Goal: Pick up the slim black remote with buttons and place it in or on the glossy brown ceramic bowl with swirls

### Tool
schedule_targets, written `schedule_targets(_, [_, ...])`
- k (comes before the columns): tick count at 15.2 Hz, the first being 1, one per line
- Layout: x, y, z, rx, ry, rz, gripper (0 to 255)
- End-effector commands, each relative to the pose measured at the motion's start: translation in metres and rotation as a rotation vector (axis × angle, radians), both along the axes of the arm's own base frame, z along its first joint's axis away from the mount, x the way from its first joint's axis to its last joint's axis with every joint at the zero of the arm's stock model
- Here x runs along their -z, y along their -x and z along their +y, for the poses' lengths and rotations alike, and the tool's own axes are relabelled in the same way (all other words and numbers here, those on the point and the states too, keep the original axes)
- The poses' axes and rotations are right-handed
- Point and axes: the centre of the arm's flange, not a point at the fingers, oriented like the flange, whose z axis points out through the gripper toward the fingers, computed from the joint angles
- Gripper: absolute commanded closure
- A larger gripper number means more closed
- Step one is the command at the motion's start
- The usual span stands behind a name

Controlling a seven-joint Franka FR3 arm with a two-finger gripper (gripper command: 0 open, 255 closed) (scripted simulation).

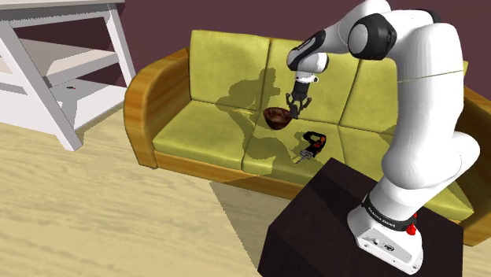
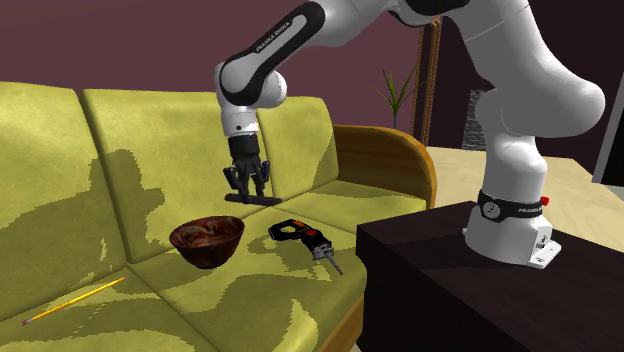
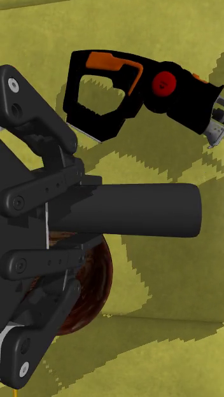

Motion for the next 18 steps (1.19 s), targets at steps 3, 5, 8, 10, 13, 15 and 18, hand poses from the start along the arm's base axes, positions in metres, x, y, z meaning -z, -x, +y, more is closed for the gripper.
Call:
schedule_targets(3, [0.004,-0.052,-0.009,0.0,0.0,0.0,255])
schedule_targets(5, [0.006,-0.077,-0.014,0.0,0.0,0.0,255])
schedule_targets(8, [0.008,-0.116,-0.021,0.0,0.0,0.0,255])
schedule_targets(10, [0.019,-0.116,-0.021,0.0,0.0,0.0,255])
schedule_targets(13, [0.035,-0.116,-0.021,0.0,0.0,0.0,255])
schedule_targets(15, [0.045,-0.116,-0.021,0.0,0.0,0.0,255])
schedule_targets(18, [0.061,-0.116,-0.021,0.0,0.0,0.0,255])
